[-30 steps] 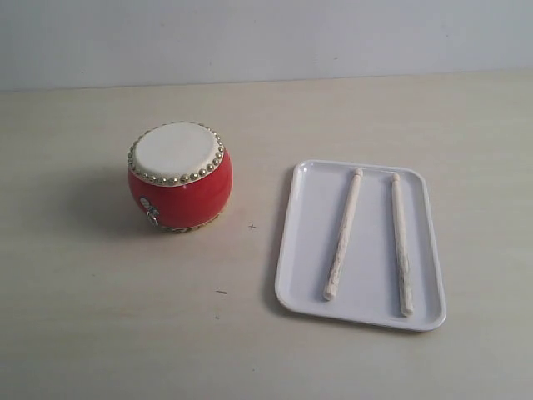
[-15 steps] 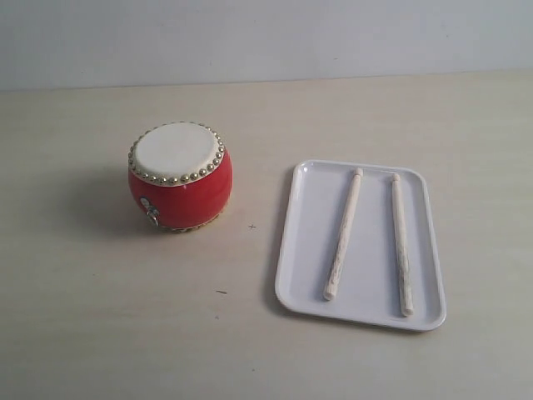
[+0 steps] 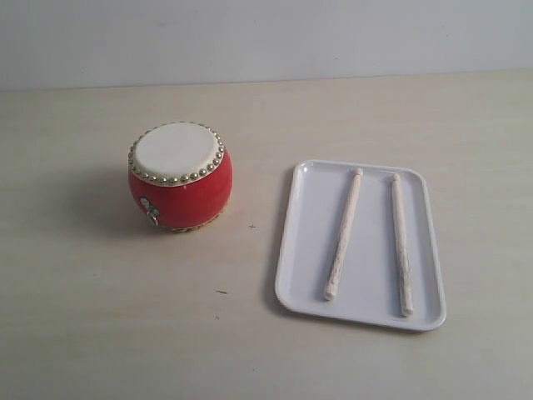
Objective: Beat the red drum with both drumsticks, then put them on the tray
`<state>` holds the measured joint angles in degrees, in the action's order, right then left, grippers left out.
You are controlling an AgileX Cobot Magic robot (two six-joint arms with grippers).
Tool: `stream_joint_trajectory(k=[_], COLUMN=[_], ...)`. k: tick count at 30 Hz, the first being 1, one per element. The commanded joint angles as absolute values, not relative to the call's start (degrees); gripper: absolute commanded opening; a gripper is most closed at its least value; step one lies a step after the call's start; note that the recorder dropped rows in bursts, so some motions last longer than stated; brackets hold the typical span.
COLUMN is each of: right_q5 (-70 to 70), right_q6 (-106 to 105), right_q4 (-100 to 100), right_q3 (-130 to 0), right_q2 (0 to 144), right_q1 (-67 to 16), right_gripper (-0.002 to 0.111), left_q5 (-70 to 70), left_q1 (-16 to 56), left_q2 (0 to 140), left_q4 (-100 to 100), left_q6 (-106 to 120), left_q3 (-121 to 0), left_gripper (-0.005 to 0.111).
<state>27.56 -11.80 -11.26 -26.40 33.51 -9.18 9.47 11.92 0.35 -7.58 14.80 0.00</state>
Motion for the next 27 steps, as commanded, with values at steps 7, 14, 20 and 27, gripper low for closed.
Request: stream_joint_trajectory(k=[7,14,20,27], right_q5=[23.61,8.77,1.79,4.04], right_q6=[-13.35,-13.35,-12.10,-6.04], right_q4=[-9.18,-10.58,-13.33,-13.45], right_q3=[-25.40,-15.42,-5.22,0.00], right_q2=[27.43,19.51,9.20,0.00], right_q1=[-3.41,1.49,1.49,1.49], right_gripper=[0.000,0.000,0.000,0.000], left_q5=[8.92,8.92,8.92,8.92], left_q1=[11.80,11.80,11.80,11.80], left_q2=[0.00,0.00,0.00,0.00], left_q4=[-7.70,-7.70,-7.70,-7.70], left_q6=[14.53,14.53,14.53,14.53], left_q3=[0.00,0.00,0.00,0.00], left_gripper=[0.000,0.000,0.000,0.000])
